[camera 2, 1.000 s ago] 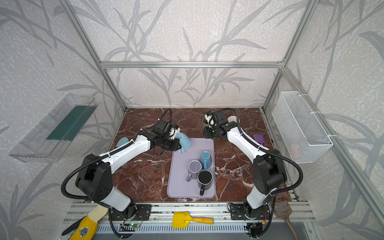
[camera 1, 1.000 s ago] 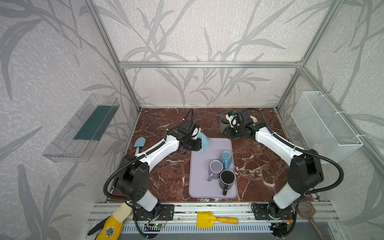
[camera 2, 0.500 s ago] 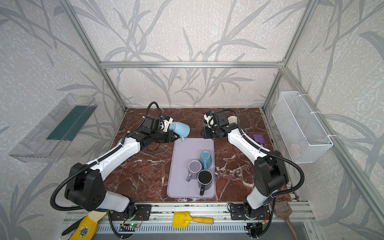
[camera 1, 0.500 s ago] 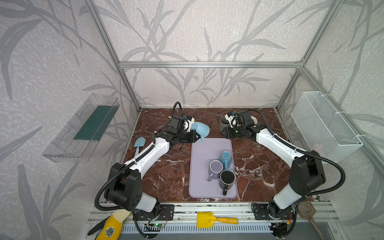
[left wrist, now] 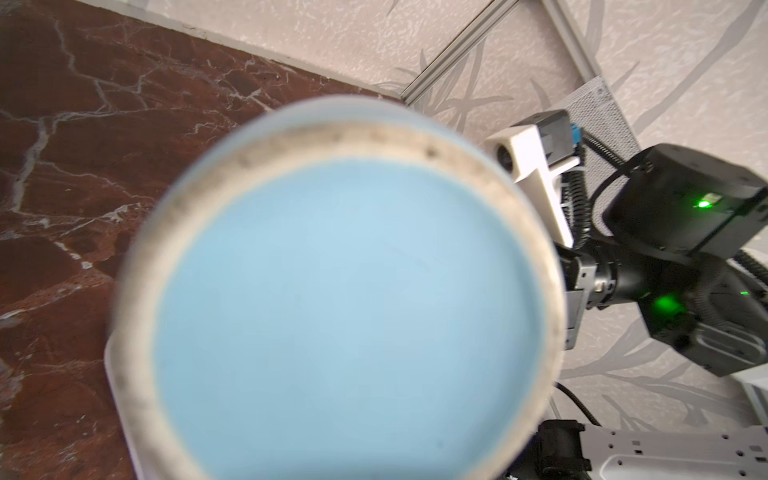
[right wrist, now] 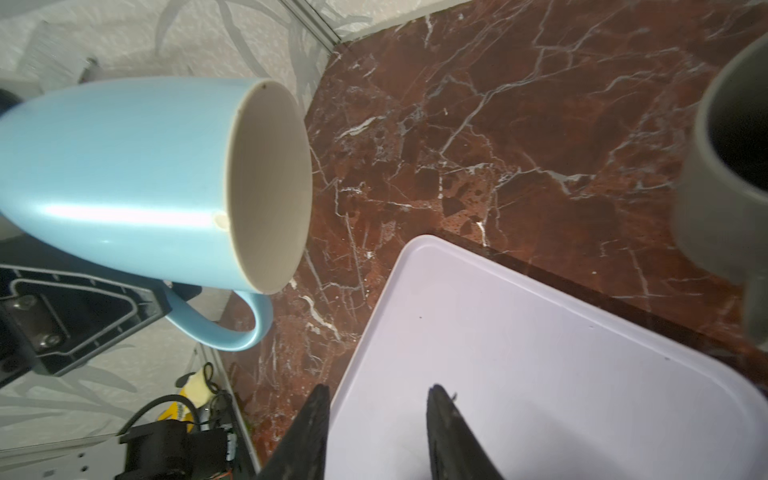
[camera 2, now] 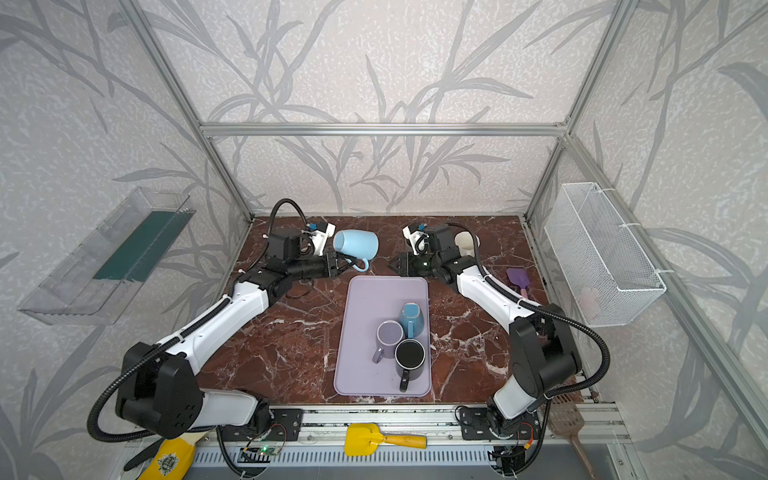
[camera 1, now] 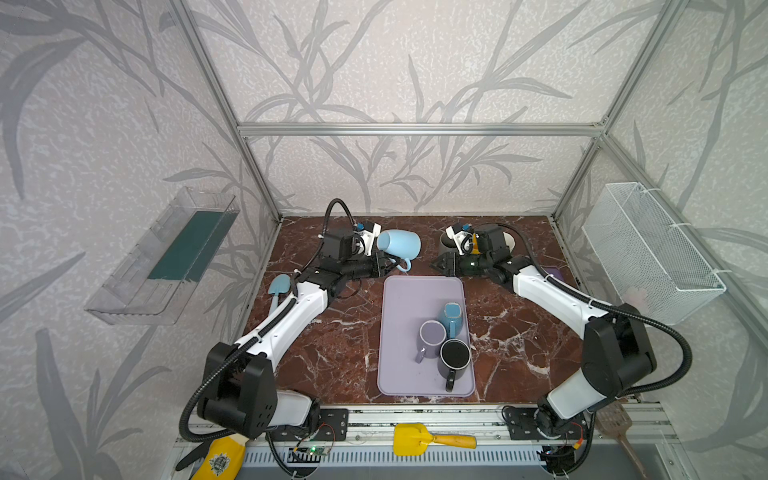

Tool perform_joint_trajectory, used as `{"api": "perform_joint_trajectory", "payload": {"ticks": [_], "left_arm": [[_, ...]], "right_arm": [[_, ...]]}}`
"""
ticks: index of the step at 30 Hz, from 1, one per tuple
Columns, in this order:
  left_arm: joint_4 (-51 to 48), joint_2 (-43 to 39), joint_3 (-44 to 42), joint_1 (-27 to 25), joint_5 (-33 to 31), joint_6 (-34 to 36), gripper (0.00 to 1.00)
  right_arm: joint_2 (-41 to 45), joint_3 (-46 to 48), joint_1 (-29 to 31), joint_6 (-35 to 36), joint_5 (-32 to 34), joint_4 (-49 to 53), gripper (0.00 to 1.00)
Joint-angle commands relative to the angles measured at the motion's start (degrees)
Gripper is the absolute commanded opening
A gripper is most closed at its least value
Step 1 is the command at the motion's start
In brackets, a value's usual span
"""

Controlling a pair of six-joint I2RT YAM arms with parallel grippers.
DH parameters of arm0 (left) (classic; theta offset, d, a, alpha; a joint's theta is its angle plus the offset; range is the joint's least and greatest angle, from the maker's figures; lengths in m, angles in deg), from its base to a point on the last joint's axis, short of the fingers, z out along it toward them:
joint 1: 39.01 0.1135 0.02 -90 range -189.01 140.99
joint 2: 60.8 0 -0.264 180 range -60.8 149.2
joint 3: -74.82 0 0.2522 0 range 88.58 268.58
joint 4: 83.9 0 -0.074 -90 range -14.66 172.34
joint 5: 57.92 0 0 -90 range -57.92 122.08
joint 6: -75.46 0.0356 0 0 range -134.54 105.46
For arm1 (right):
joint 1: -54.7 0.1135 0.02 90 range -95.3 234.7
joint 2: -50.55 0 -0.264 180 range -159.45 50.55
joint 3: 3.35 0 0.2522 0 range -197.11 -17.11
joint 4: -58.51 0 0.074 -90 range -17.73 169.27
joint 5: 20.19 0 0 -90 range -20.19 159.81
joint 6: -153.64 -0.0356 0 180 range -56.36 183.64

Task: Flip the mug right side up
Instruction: 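Rotate the light blue mug toward the right gripper while the right approaches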

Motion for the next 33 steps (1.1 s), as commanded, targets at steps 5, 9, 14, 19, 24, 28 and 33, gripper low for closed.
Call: {"api": "perform_joint_trajectory", "payload": {"ticks": [5, 9, 14, 19, 24, 28, 33], "left_arm": [[15.47, -3.24, -1.02, 1.50, 8.75, -4.27, 0.00], [18.74, -3.85, -1.65, 2.09, 11.10, -5.73, 0.00], [21.67, -4.47, -2.18, 2.60, 12.94, -7.50, 0.00], [27.22, -4.16, -3.14, 3.01, 15.31, -11.16, 0.00], [30.44, -4.12, -3.68, 3.28, 16.48, -13.38, 0.00], [31.81, -4.17, -3.94, 3.44, 17.14, -14.32, 0.00], [35.47, -4.16, -4.73, 3.55, 18.05, -16.58, 0.00]], "right_arm": [[2.76, 2.09, 0.22, -8.33, -8.54, -16.70, 0.42], [2.84, 2.84, 0.21, -13.60, -11.42, -22.54, 0.44], [3.02, 3.24, 0.24, -16.93, -13.94, -27.72, 0.45], [2.47, 3.29, 0.64, -18.66, -15.50, -31.18, 0.49], [1.54, 3.21, 1.39, -20.49, -16.62, -34.86, 0.50], [0.96, 2.50, 2.04, -20.44, -17.41, -35.38, 0.50], [0.56, 2.06, 2.82, -20.67, -17.60, -35.90, 0.50]]}}
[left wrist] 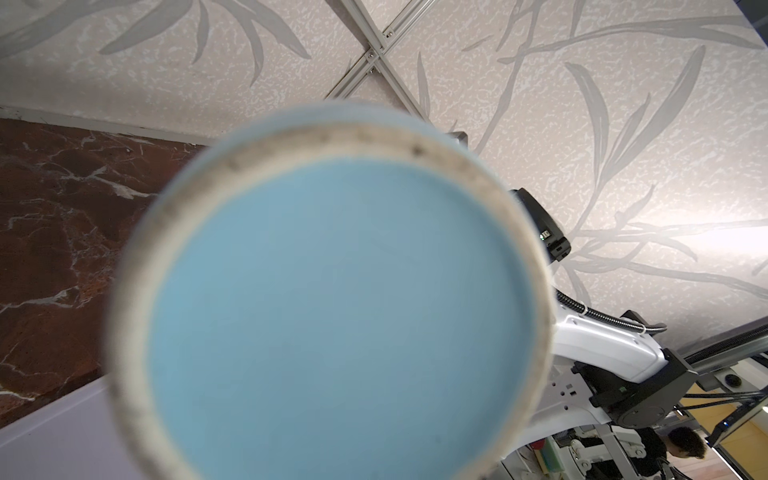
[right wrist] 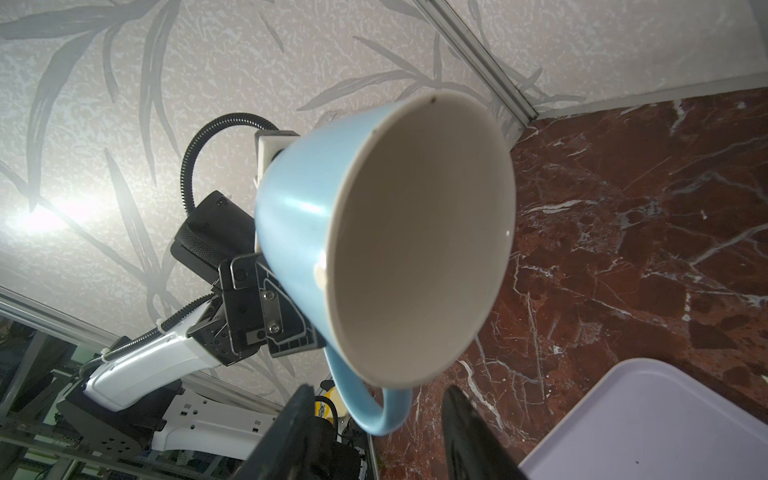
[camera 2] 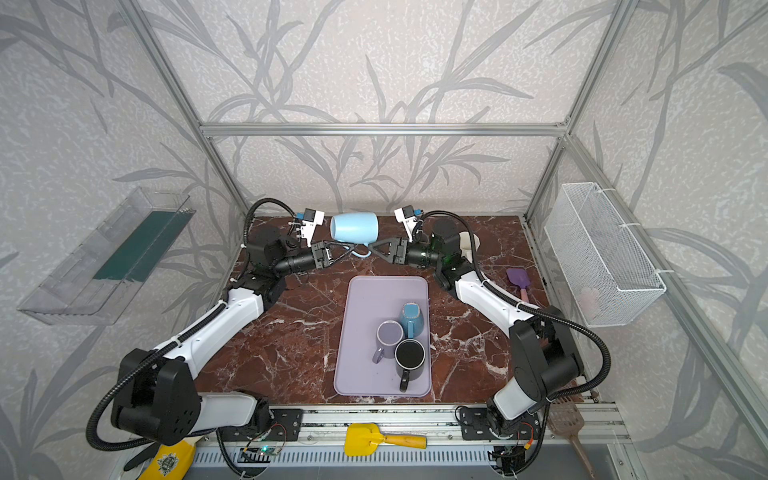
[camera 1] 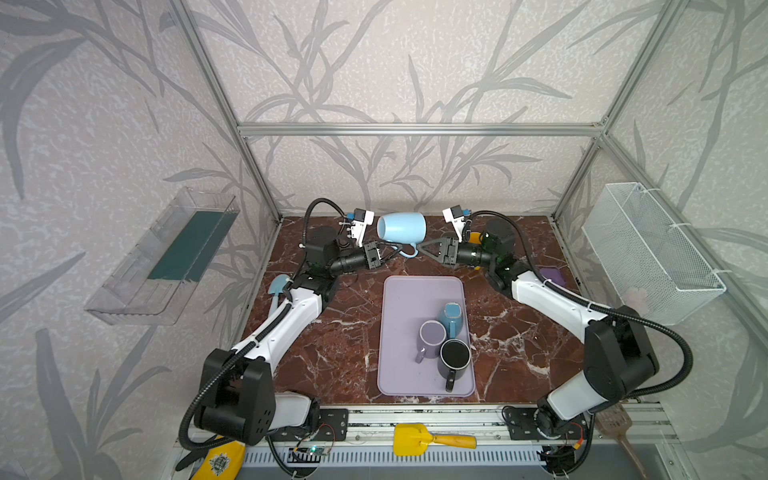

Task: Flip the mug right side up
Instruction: 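Rotate the light blue mug toward the right gripper while the right approaches, then close the right gripper on the light blue mug's rim while the left holds it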

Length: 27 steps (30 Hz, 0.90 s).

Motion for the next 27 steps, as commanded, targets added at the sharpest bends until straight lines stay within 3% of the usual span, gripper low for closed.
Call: {"api": "perform_joint_trajectory", "payload": {"ticks": [1, 10, 27], "left_arm": [[9.70, -2.51, -0.24, 0.44, 2.73, -2.11, 0.00], [16.20, -1.91, -1.07, 0.53, 5.08, -6.43, 0.00], [18.70, -1.96, -1.91, 0.53, 6.81, -7.72, 0.00]], "right_arm": [[-0.64, -0.88, 0.58, -0.50, -1.47, -3.02, 0.51], [-2.20, -1.58, 1.18, -4.39, -2.48, -8.22, 0.49], [-4.88, -3.18, 1.70, -12.29, -3.65, -19.41, 0.39]]}}
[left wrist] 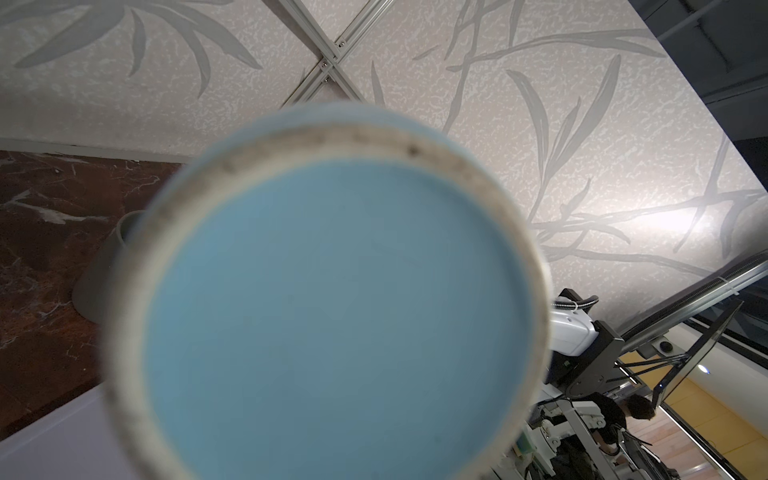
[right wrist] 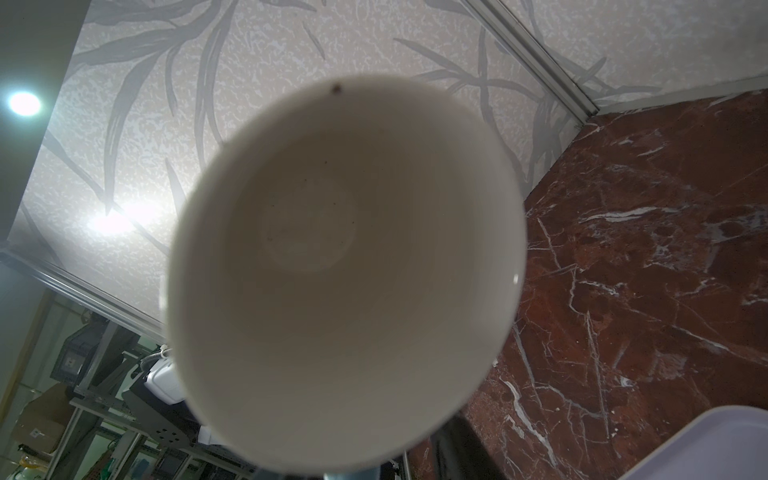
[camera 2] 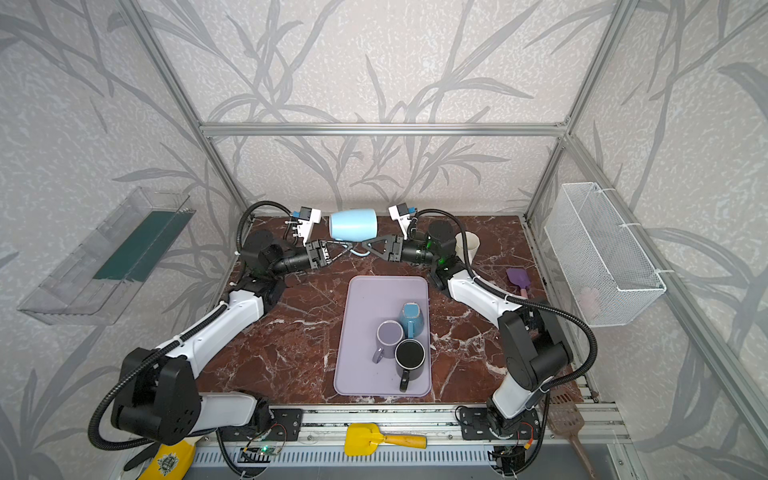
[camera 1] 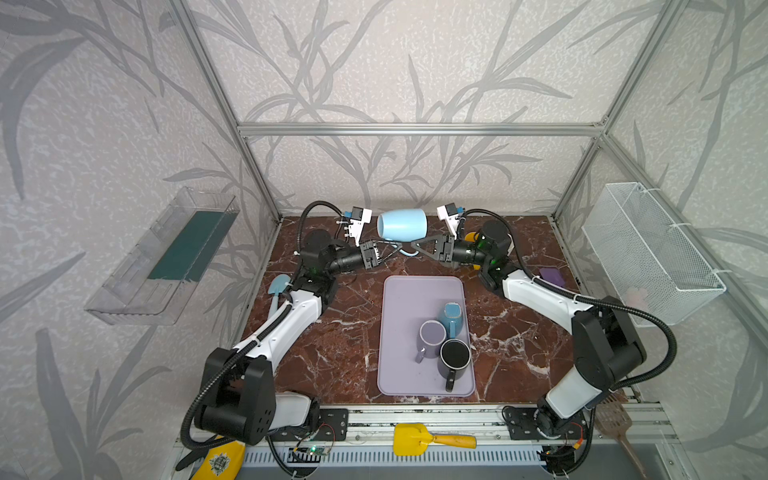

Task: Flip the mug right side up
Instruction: 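Close the right gripper on the light blue mug's rim while the left holds it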

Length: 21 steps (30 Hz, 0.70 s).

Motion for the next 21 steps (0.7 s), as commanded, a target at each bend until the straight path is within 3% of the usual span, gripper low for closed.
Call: {"api": "perform_joint_trajectory", "payload": {"ticks": [1, 12, 21], "left_arm": [[7.16, -1.92, 0.07, 0.27, 2.28, -0.93, 0.00], [7.84, -1.71, -0.51, 0.27, 2.64, -0.97, 0.00], [7.74, -1.53, -0.62, 0.27, 2.78, -0.62, 0.00]], "right_arm": [[-0.60, -2.63, 0.49, -2.08, -1.18, -6.04, 0.39], [-0.82, -3.48, 1.08, -4.50, -1.36, -8.66, 0.35], [-2.01, -2.88, 1.09, -8.69, -0.67, -14.35, 0.25]]}}
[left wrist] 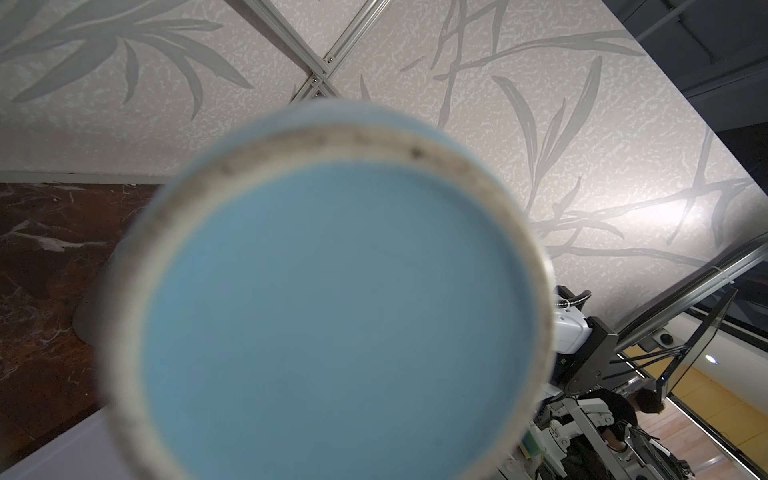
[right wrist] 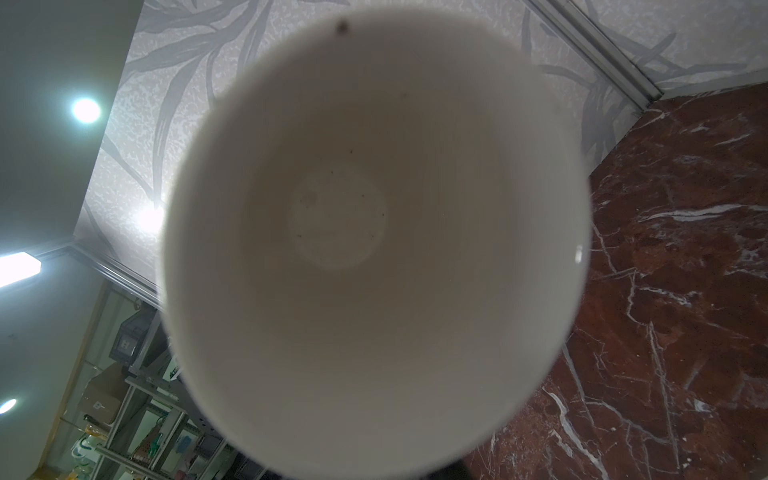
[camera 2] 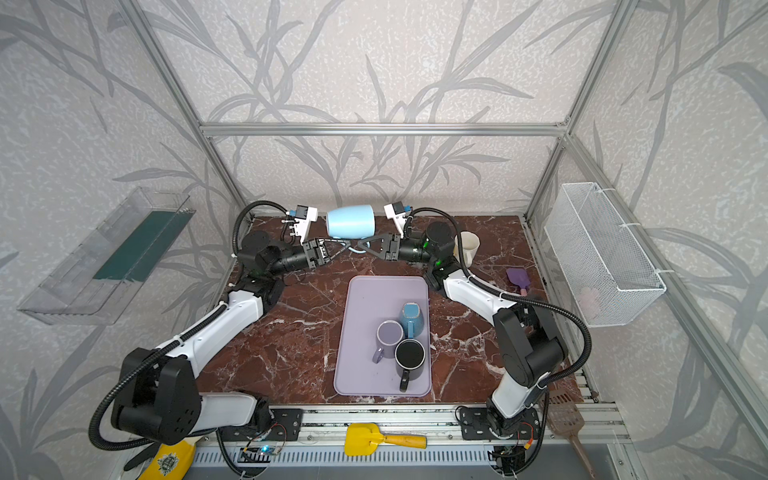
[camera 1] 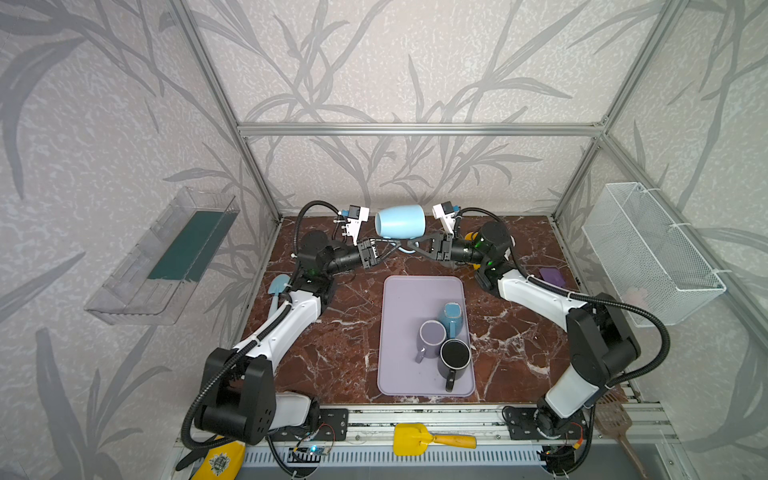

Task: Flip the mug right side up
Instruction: 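Close the right gripper on the light blue mug's rim while the left holds it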

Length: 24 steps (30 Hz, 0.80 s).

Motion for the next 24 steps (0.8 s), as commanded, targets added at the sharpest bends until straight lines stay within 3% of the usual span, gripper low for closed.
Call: {"api": "perform_joint_trajectory", "payload": {"ticks": [1, 13, 24], "left_arm": [[3.98, -1.41, -0.21, -0.15, 2.54, -0.07, 0.00], [0.91, -1.53, 0.13, -0.15, 2.75, 1.52, 0.00], [-8.61, -2.35, 1.57, -0.15, 1.80, 6.56, 0.26]], "right_arm": [[-0.22, -2.04, 0.08, -1.50, 0.85, -6.57, 0.23], [-0.44, -2.00, 0.11, -1.46, 1.12, -6.60, 0.00], [0.33, -2.43, 0.03, 0.90, 1.21, -4.17, 0.00]]}}
